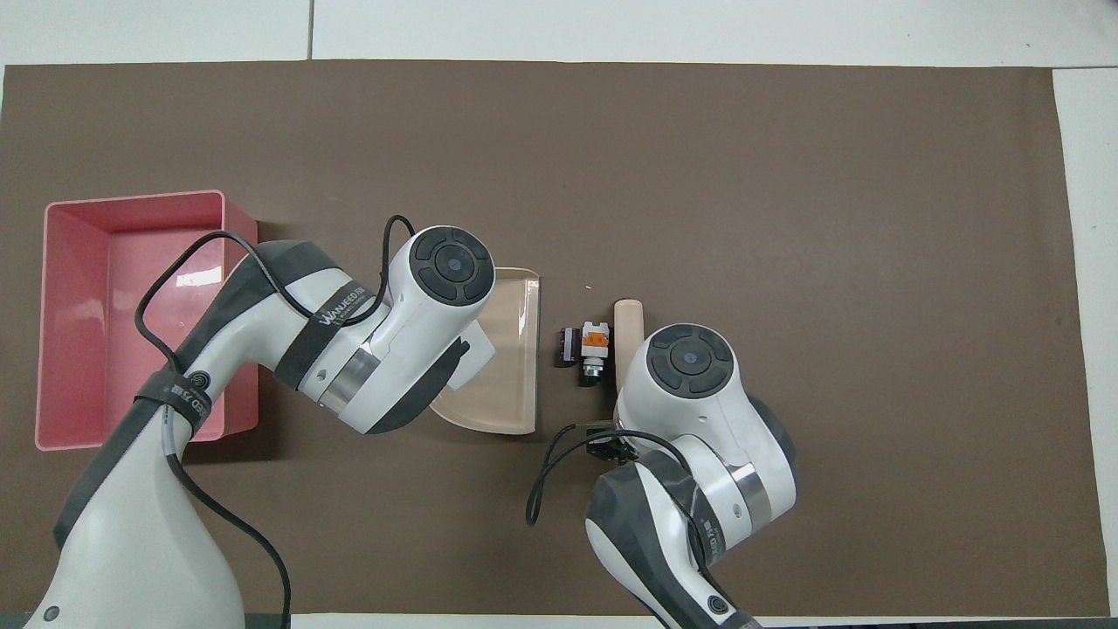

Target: Clean e-waste and dump in bin

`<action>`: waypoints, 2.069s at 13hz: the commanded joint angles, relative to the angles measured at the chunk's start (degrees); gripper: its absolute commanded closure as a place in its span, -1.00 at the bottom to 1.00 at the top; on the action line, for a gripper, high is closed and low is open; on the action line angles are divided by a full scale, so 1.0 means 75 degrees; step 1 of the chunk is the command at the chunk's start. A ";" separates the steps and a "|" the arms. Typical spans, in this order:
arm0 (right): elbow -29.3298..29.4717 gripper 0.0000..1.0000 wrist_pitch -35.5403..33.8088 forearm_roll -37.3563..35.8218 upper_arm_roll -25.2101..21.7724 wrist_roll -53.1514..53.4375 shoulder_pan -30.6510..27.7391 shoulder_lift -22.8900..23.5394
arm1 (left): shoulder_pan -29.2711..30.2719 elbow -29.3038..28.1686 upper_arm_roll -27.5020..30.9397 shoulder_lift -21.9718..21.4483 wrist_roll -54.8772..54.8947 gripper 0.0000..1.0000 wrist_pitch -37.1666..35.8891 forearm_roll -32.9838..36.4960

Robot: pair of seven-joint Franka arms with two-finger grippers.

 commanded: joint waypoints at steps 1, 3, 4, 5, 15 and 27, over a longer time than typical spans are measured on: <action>0.0513 1.00 0.0070 0.0220 -0.0018 0.0290 0.0222 0.0593 | -0.0151 -0.0014 0.0077 0.0023 -0.0075 1.00 -0.0163 0.0126; 0.0829 1.00 0.0023 0.0395 -0.0018 0.0419 0.0234 0.0804 | -0.0151 -0.0026 0.0077 0.0011 -0.0075 1.00 -0.0163 0.0126; 0.0970 1.00 0.0011 0.0570 -0.0018 0.0431 0.0280 0.0898 | -0.0151 -0.0038 0.0077 0.0011 -0.0064 1.00 -0.0163 0.0126; 0.1122 1.00 0.0011 0.0630 -0.0018 0.0490 0.0373 0.0980 | -0.0151 -0.0038 0.0077 0.0011 -0.0064 1.00 -0.0163 0.0126; 0.1873 1.00 0.0726 0.1754 -0.0006 0.1240 0.1042 0.1614 | -0.0139 -0.0179 0.0054 -0.0024 0.0018 1.00 -0.0046 0.0115; 0.2636 1.00 -0.0046 0.1324 0.0076 0.1908 0.1125 0.1743 | 0.0153 -0.0319 0.0042 -0.0036 0.0428 1.00 0.0457 0.0045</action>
